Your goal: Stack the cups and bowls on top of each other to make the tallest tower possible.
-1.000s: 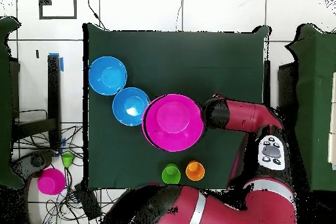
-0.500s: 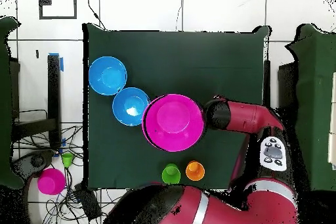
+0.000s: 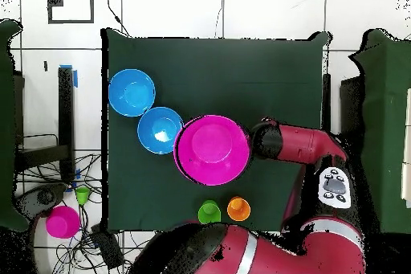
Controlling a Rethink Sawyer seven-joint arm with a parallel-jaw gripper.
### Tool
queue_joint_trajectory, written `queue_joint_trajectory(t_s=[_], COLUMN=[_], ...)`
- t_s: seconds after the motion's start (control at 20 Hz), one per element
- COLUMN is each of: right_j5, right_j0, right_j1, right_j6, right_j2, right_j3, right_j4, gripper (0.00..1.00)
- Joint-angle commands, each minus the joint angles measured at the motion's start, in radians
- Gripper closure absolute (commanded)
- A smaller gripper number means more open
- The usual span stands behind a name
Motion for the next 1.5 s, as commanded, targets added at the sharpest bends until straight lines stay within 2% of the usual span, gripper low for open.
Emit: queue_joint_trajectory(t_s=[0.05, 1.5], right_j5=[-0.05, -0.082], right_j0=[-0.002, -0.035], right_j1=[0.057, 0.081], right_j6=[-0.026, -0.06], right_j2=[0.096, 0.107], right_j3=[-0.009, -0.048], right_j4=[-0.057, -0.082], gripper=[0.0, 0.0])
